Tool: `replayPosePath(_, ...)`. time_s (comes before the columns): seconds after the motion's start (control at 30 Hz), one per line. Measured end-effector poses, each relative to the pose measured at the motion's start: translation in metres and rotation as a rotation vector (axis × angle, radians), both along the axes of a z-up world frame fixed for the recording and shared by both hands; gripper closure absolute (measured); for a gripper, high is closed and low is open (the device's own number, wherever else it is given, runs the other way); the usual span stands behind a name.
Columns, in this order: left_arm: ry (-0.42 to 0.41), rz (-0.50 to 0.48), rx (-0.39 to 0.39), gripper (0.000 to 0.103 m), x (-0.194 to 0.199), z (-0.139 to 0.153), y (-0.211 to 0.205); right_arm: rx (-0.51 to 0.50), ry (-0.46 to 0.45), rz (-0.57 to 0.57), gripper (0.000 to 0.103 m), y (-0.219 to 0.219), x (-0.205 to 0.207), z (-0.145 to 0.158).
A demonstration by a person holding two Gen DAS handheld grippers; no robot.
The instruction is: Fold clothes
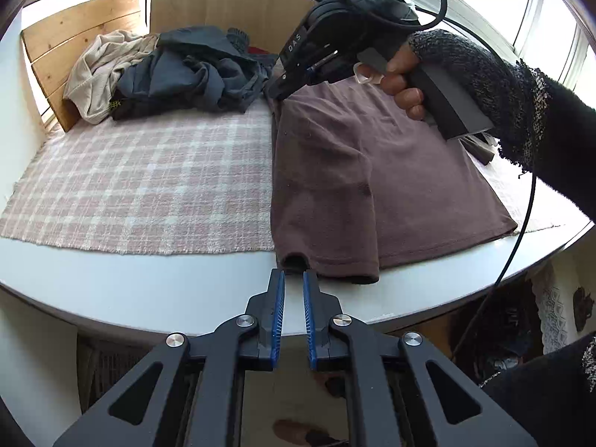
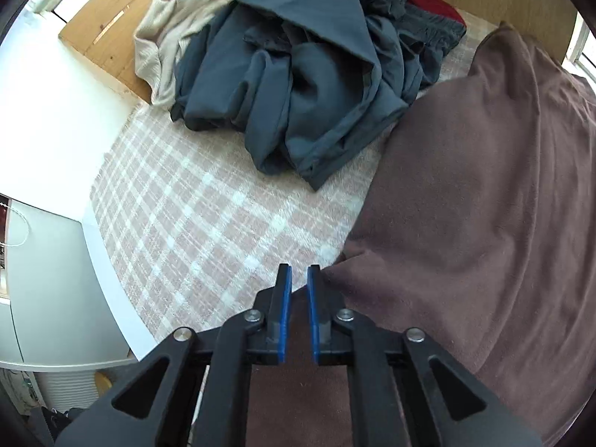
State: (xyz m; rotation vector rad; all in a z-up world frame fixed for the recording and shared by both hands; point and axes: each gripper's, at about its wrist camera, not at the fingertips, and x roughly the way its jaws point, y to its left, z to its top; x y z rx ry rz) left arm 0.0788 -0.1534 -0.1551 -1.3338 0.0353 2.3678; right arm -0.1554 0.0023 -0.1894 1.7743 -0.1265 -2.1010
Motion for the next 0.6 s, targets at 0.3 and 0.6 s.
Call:
replayPosePath(0.3, -0.021, -0.007, 0.0, 0.058, -0.04, 0.013, 0.026, 0.044, 0.298, -0.063, 0.084, 0.123, -0.046, 0.094)
replayPosePath(0.6, -0.148, 0.097, -0.104, 0.058, -0.086, -0.027, 0.052, 0.215, 0.158, 0.198, 0.084, 0.104, -0.17, -0.02)
